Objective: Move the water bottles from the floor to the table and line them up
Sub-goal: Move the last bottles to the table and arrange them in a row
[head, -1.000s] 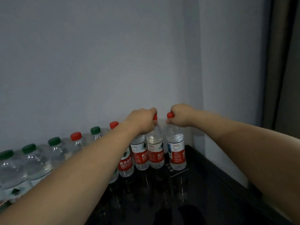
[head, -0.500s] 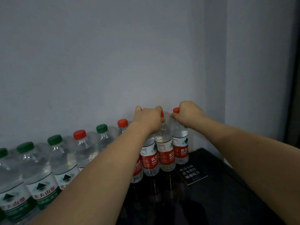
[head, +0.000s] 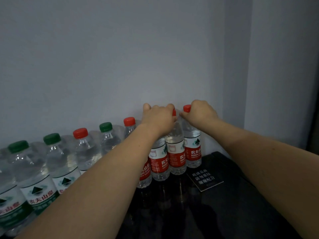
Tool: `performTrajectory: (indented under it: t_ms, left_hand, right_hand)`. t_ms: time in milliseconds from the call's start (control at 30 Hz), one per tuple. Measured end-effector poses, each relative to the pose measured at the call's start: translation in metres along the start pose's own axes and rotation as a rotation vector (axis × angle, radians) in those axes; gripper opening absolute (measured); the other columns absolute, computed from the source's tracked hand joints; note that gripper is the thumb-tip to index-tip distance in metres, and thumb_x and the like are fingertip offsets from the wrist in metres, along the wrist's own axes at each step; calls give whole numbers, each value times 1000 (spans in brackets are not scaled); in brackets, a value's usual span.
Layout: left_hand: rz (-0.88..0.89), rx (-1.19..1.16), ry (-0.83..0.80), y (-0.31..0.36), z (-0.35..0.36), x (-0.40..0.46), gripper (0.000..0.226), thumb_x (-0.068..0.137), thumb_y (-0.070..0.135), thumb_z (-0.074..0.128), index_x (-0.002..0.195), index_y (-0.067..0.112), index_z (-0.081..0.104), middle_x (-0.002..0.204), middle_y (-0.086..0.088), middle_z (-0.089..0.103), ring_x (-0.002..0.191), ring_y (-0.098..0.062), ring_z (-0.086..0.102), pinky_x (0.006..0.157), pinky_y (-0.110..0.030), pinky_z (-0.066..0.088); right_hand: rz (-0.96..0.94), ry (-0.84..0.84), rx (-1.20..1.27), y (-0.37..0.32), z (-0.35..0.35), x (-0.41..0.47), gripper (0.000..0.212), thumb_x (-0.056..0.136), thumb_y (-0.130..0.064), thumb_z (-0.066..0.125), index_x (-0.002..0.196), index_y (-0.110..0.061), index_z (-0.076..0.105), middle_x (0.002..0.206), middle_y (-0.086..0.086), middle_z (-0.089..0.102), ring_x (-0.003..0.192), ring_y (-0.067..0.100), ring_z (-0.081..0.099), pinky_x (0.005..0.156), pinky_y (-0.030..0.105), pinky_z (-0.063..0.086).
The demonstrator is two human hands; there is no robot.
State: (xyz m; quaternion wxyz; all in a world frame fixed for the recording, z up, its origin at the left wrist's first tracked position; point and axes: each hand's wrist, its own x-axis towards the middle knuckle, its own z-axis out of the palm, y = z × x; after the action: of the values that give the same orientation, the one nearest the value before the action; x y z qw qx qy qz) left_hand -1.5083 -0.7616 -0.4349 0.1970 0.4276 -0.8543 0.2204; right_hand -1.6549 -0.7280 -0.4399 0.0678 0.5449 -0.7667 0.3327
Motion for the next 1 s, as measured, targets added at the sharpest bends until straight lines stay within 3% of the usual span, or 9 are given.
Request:
performTrajectory:
  t_ms: [233, 333, 400, 500, 633, 800, 1000]
  left_hand:
    - [-7, -122, 32, -6, -7, -12, 47, 100, 41, 38, 143, 21, 41, 134, -6, 54, 121, -28, 45, 97, -45, 29]
    - [-72, 46, 132, -21, -14, -23, 39, 99, 37, 40, 127, 15, 54, 123, -9, 55, 112, -29, 45, 91, -43, 32]
    - [-128, 184, 88, -29, -18, -29, 38, 100, 42, 37, 115, 16, 60, 113, -8, 60, 106, -28, 47, 89, -43, 30]
    - [-172, 182, 4, -29, -23, -30, 36, 102, 44, 36, 106, 20, 62, 99, -6, 69, 103, -28, 49, 87, -44, 26]
    - [-202, 145, -36, -27, -25, -26, 27, 102, 37, 39, 106, 23, 61, 98, -6, 68, 102, -28, 46, 80, -42, 21]
    - [-207, 107, -92, -25, -29, -25, 24, 102, 31, 38, 108, 25, 60, 103, -7, 67, 104, -27, 44, 79, -42, 19]
    - [-184, -1, 45, -22, -44, -50, 38, 102, 37, 35, 127, 13, 54, 124, -9, 59, 115, -28, 49, 98, -43, 33]
  right_hand:
    - [42, -42, 92, 2, -1, -8, 42, 87, -52, 63, 85, -14, 48, 84, 6, 55, 77, 25, 55, 64, 32, 41]
    - [20, 18, 170, 2, -1, -20, 48, 90, -54, 57, 105, -9, 52, 101, 11, 62, 88, 29, 59, 69, 34, 45]
    - [-66, 65, 136, 0, -2, -31, 55, 93, -52, 53, 126, -9, 44, 114, 13, 62, 99, 31, 60, 73, 36, 48]
    - [-240, 108, 59, -8, -1, -46, 56, 98, -45, 46, 144, -16, 30, 126, 13, 55, 107, 32, 58, 82, 43, 51]
    - [-355, 69, -8, -17, 4, -58, 52, 100, -36, 44, 146, -21, 27, 128, 12, 49, 106, 30, 54, 81, 42, 51]
    - [-326, 18, 28, -19, 8, -68, 49, 98, -30, 48, 142, -20, 31, 125, 11, 54, 110, 31, 53, 94, 45, 46]
    - [-356, 30, 118, -21, -6, -93, 56, 95, -30, 52, 145, -17, 29, 138, 11, 46, 126, 30, 45, 105, 47, 39]
